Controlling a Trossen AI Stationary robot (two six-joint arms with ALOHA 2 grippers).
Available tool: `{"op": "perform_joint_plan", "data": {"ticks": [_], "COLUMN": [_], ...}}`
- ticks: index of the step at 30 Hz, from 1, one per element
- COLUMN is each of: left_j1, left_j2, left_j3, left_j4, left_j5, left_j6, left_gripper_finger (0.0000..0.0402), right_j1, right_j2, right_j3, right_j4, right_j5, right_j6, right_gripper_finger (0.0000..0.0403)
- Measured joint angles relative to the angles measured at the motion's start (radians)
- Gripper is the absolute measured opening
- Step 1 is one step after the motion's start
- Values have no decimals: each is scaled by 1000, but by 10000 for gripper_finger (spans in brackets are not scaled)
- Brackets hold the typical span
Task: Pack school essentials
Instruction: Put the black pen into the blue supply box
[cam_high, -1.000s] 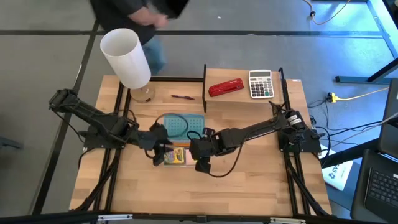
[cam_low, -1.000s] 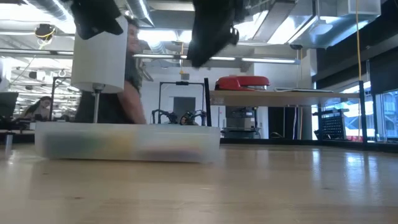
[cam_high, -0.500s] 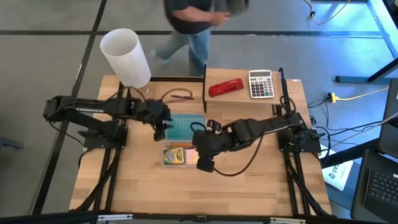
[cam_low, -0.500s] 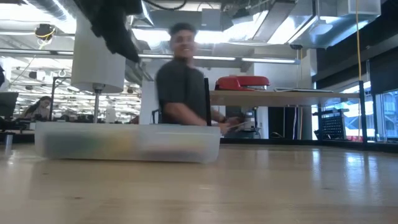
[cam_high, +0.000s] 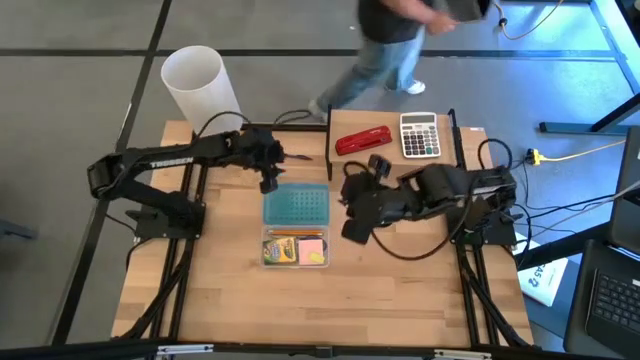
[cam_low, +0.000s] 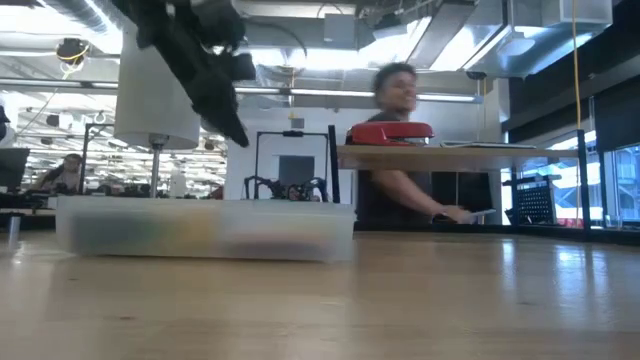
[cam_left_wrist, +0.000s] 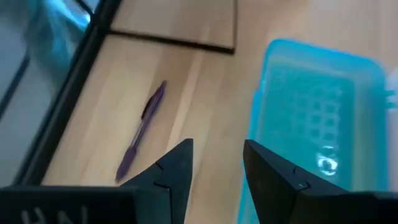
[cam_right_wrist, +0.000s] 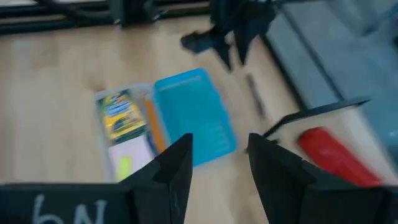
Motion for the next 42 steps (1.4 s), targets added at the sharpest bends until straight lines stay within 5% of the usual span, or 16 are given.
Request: {"op": "perform_joint_plan", "data": {"ticks": [5,16,33,42], "left_j1": [101,225,293,294], "left_j2": [97,291,359,388], "left_j3": [0,0,0,0], "left_j4": [62,109,183,193], "left_j5": [50,60,140,103], "left_j6": [39,186,362,377], "left_gripper_finger": [135,135,135,135], "right_j1": [-37,-155,-248,-274], "right_j2": [-32,-38,-37,-35], "right_j3": [0,0,-24,-69], "right_j4": [-5,0,62,93], "right_j5": [76,50,-93,-100], "right_j6": [-86,-185,-178,-158], "right_gripper_finger": [156,156,156,156]}}
